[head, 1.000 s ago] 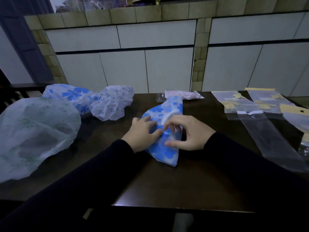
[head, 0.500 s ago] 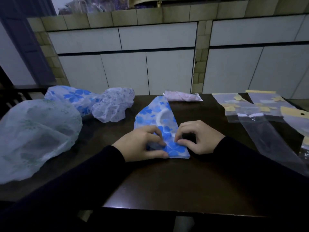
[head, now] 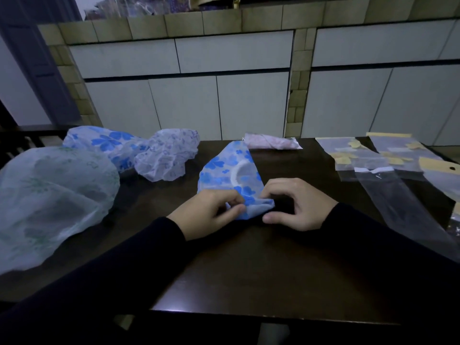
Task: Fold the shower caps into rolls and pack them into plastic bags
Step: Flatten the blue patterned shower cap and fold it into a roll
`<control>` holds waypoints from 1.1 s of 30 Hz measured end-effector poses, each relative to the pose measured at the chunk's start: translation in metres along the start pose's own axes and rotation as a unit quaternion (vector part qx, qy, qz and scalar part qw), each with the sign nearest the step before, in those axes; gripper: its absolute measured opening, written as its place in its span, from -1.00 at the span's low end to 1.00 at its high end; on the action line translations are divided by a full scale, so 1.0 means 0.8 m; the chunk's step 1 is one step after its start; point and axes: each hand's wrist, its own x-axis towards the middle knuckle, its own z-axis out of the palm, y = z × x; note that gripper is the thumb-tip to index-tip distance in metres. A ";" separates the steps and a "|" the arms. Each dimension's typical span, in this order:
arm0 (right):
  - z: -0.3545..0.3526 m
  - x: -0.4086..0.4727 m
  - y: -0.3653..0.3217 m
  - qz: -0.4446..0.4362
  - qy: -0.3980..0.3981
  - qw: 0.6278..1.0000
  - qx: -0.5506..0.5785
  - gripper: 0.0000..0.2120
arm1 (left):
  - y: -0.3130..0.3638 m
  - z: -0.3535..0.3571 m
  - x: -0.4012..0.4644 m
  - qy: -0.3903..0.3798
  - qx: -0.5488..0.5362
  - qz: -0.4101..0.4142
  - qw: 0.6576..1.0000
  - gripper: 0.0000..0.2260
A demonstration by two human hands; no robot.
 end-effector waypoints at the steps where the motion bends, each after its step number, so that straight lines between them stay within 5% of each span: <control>1: 0.003 0.001 0.001 0.016 0.032 0.999 0.014 -0.82 | 0.001 0.000 0.000 -0.001 -0.008 -0.008 1.000 -0.93; 4: 0.006 0.003 0.006 0.039 0.062 0.996 0.048 -0.83 | 0.006 -0.001 -0.001 -0.018 -0.030 -0.011 0.999 -0.86; 10: 0.004 0.002 0.010 0.061 -0.012 0.997 0.052 -0.73 | 0.007 -0.007 0.005 -0.052 -0.057 -0.063 0.995 -0.83; 17: 0.009 0.006 0.009 0.115 0.027 0.993 0.012 -0.55 | 0.018 -0.008 0.003 -0.054 -0.016 -0.090 0.994 -0.85; 23: 0.018 0.013 0.011 0.148 0.049 0.986 -0.050 -0.74 | 0.017 -0.004 0.008 -0.058 0.015 -0.126 0.990 -0.88; 30: 0.014 0.009 0.002 0.094 0.104 0.987 -0.081 -0.83 | 0.016 0.004 0.002 -0.007 0.052 -0.017 0.998 -0.95; 33: 0.014 0.012 0.002 0.068 0.052 0.992 -0.089 -0.90 | 0.011 0.003 0.003 -0.009 0.066 -0.009 0.998 -0.90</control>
